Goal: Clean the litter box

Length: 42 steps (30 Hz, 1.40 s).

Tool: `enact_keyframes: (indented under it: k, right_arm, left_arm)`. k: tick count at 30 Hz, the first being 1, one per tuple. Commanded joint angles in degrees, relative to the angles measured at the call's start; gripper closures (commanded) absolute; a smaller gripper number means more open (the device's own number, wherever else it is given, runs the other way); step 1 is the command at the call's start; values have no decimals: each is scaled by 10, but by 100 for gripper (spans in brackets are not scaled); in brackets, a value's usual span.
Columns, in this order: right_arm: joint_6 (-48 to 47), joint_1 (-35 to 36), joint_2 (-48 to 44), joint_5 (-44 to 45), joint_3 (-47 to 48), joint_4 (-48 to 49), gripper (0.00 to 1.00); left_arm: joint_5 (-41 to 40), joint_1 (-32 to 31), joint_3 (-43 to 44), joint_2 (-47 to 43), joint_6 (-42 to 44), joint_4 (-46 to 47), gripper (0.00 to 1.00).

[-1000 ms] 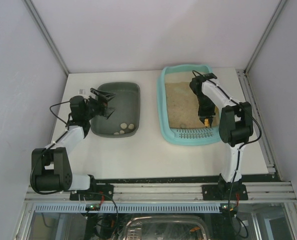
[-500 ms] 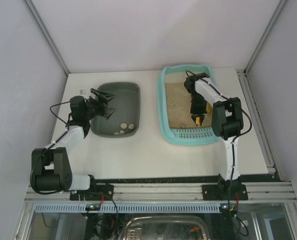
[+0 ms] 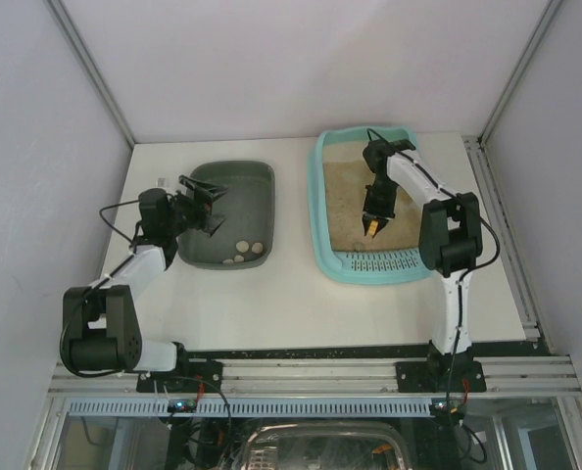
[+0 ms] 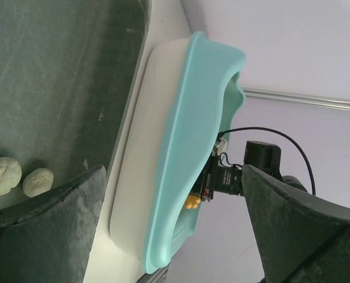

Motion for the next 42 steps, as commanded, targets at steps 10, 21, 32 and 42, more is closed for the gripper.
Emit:
enact_keyframes:
  k: [10,21,32,42]
  right_arm:
    - [-39,-39,-44,-187,-133,201,100]
    - [-37,-55,-49,-299,-190,347,100]
    - [39,-82,-209,-353,-368,539,100]
    - [72,-79,-327,-414,-491,696,100]
  left_arm:
    - [-30,3,47,-13,79,-61,0]
    - [-31,-4,46,17,79,-60,0]
    - [-36,-20,46,11,89,-57,0]
    - [-43,-39,67,10,121,-93,0]
